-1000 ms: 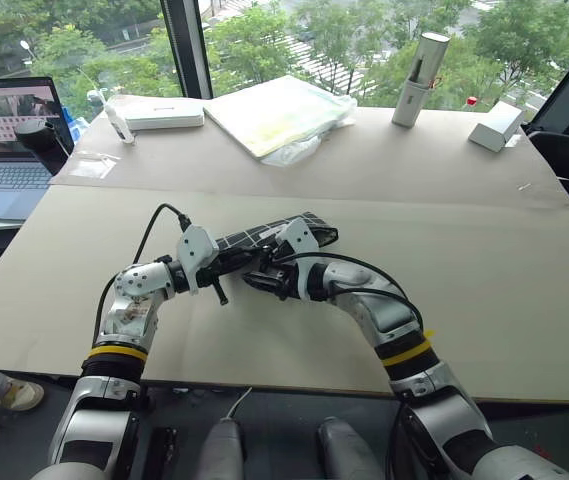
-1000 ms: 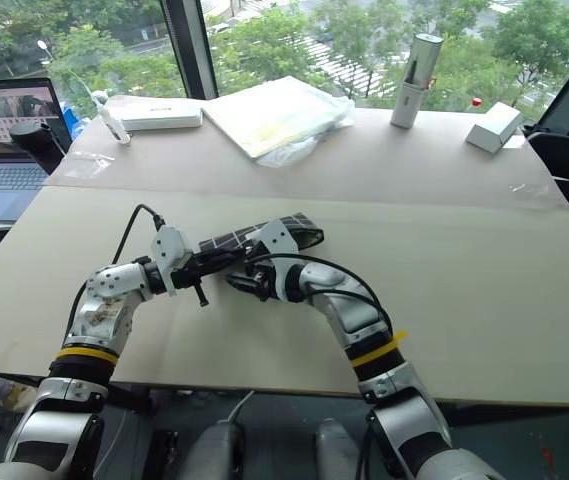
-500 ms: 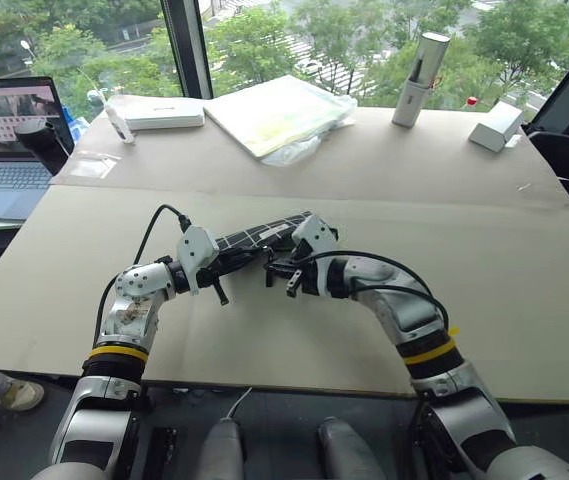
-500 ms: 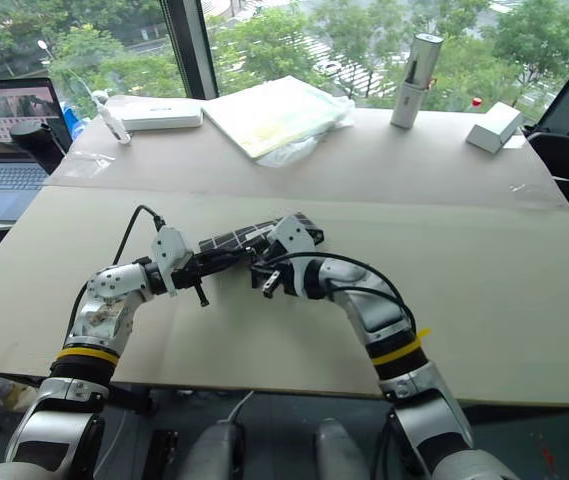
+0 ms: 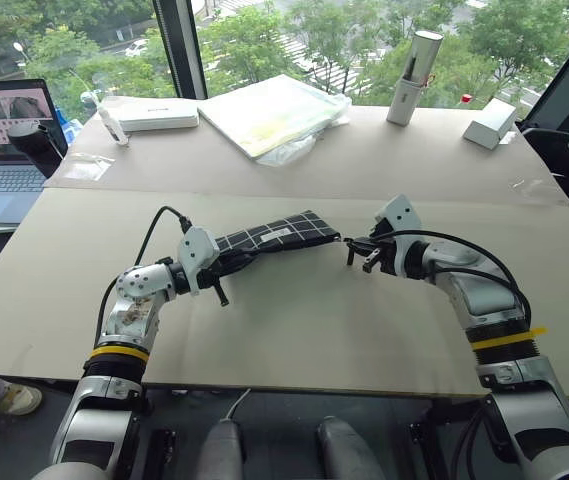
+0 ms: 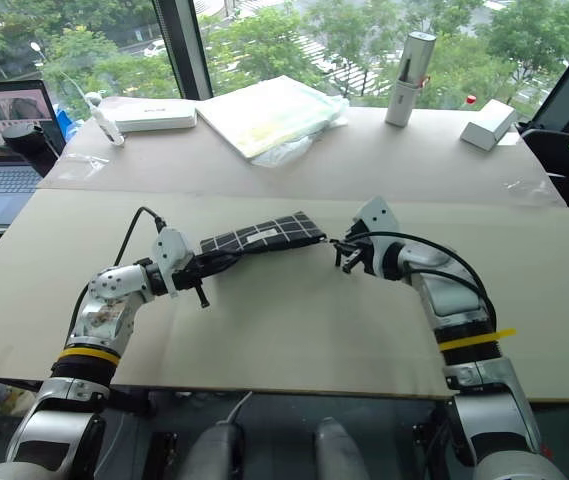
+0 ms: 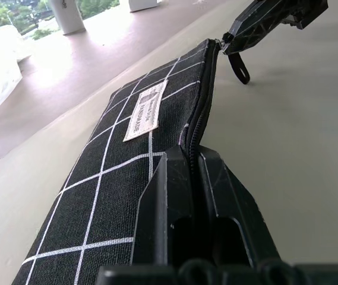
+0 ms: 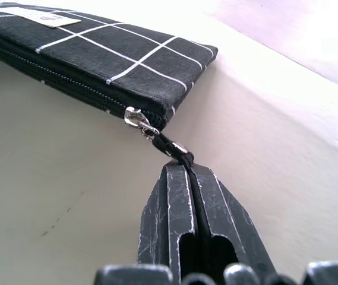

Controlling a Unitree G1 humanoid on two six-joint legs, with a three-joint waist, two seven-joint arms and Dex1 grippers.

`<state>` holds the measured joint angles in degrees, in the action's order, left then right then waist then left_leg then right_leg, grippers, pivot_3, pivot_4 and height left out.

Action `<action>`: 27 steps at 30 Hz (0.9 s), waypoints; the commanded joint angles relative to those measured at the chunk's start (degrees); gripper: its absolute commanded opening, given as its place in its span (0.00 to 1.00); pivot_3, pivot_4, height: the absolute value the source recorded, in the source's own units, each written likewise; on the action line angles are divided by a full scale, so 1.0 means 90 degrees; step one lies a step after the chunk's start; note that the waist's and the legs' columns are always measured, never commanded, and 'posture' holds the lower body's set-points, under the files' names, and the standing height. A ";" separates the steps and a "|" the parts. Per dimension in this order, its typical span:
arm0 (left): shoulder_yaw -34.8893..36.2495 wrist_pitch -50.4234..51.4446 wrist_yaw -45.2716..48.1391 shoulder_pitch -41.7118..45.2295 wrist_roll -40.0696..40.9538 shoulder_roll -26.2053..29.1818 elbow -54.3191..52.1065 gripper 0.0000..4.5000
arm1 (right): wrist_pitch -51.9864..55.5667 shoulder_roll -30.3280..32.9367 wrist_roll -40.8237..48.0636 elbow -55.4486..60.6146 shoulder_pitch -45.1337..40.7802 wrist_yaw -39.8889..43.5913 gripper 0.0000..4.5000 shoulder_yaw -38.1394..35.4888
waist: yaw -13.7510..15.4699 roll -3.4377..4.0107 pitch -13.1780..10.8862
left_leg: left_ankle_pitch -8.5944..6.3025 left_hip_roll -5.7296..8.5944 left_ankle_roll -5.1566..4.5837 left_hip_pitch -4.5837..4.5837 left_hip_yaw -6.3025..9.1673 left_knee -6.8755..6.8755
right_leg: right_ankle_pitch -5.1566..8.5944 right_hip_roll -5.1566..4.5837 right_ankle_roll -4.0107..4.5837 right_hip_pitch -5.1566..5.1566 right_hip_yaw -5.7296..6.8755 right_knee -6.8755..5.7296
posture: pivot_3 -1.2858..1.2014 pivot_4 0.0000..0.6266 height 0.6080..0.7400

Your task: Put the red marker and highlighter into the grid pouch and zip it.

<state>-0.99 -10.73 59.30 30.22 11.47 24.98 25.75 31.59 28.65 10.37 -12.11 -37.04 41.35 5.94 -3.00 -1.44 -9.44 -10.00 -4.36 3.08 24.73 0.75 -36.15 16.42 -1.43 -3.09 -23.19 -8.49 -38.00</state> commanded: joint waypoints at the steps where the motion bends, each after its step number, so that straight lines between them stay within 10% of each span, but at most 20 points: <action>1: 0.0084 -0.0150 -0.0001 0.0146 0.0101 0.0004 -0.0028 0.00 | -0.0081 -0.0146 0.0223 0.0380 -0.0030 0.0152 0.27 -0.0122 | 0.0009 0.0000 0.0000 | 0.0000 0.0000 0.0000 0.0001 0.0000 0.0000 | 0.0000 -0.0001 0.0000 0.0000 0.0000 0.0001 | 0.52 0.24 0.99; 7: 0.0007 -0.0187 0.0079 0.0194 0.0084 -0.0037 -0.0029 0.00 | 0.0444 -0.0156 0.0646 0.0831 0.0214 0.0585 0.73 -0.0151 | 0.0063 0.0000 0.0000 | 0.0000 0.0001 0.0000 0.0002 -0.0001 -0.0004 | 0.0000 -0.0002 0.0000 0.0002 0.0001 0.0002 | 0.52 0.24 0.99; 18: -0.0315 -0.0627 0.0727 0.0397 0.0093 -0.0161 0.0005 0.00 | 0.0092 0.1721 0.1510 0.1919 0.1850 0.1915 0.73 -0.1807 | 0.0142 -0.0001 -0.0002 | 0.0000 0.0005 0.0000 0.0014 0.0001 -0.0009 | 0.0001 -0.0004 -0.0003 0.0002 0.0001 0.0009 | 0.52 0.24 0.99; 27: -0.0624 -0.1247 0.1484 0.0906 -0.0020 -0.0269 0.0596 0.00 | 0.0416 0.1671 0.2525 0.3549 0.3857 0.1878 0.73 -0.2668 | 0.0056 -0.0003 -0.0003 | 0.0000 0.0011 0.0000 0.0014 0.0011 -0.0023 | 0.0004 -0.0004 -0.0008 0.0013 -0.0001 0.0005 | 0.52 0.24 0.99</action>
<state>-6.49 -20.02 71.84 37.04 11.16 22.63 30.94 35.22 43.96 31.00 17.42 -2.56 59.45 -15.60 -2.50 -1.47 -9.47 -10.00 -4.26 3.08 24.83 0.87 -36.37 16.62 -1.47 -3.44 -23.05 -8.50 -37.96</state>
